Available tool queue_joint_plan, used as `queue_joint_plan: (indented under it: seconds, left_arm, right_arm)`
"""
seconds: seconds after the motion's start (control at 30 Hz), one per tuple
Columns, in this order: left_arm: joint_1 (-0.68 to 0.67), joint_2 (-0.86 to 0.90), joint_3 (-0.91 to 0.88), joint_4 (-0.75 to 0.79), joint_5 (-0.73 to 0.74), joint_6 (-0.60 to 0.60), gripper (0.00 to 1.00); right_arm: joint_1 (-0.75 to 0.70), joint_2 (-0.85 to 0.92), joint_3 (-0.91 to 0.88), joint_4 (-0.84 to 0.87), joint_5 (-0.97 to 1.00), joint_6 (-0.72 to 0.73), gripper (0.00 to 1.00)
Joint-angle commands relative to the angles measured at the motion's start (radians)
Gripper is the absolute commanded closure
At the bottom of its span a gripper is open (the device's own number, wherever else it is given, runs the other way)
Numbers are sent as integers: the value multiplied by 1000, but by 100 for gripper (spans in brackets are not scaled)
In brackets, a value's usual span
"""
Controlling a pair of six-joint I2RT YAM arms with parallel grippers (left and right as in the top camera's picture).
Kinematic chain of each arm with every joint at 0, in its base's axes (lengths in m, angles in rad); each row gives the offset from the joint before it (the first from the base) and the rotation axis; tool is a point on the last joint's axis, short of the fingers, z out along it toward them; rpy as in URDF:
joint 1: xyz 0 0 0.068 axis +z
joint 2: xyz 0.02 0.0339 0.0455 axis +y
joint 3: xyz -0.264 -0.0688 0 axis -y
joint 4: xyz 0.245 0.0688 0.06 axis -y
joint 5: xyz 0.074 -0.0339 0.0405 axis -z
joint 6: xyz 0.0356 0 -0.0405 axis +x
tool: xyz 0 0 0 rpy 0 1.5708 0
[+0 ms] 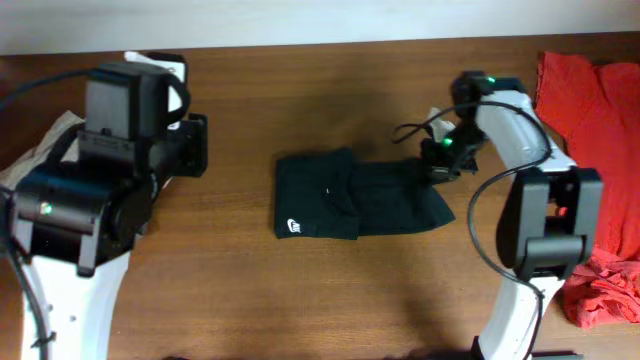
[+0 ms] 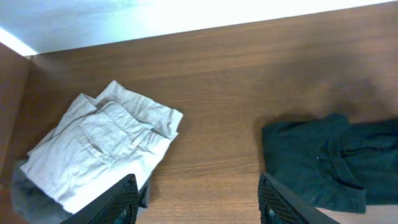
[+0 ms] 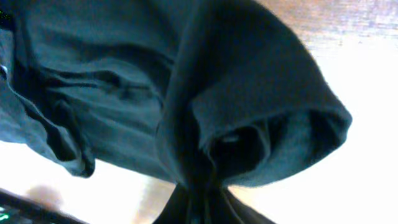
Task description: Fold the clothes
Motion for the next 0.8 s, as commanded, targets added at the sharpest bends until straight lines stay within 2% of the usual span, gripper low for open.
queue_joint_plan:
  seconds: [0.0,0.2,0.43,0.77]
  left_arm:
    - [25,-25,16,-1,-25,13,38]
    - [36,-27,16,-5,-25,13,38]
    - [36,-27,16,-6,-25,15,38]
    - [36,-27,16,-27,-47,16,38]
  right_arm:
    - [90,-45,97,-53,187,90,96]
    - [216,-45,203,-127,235,120,96]
    - [352,-45,220,-114,235,219,96]
    - [564,-45,220,113,122,350,96]
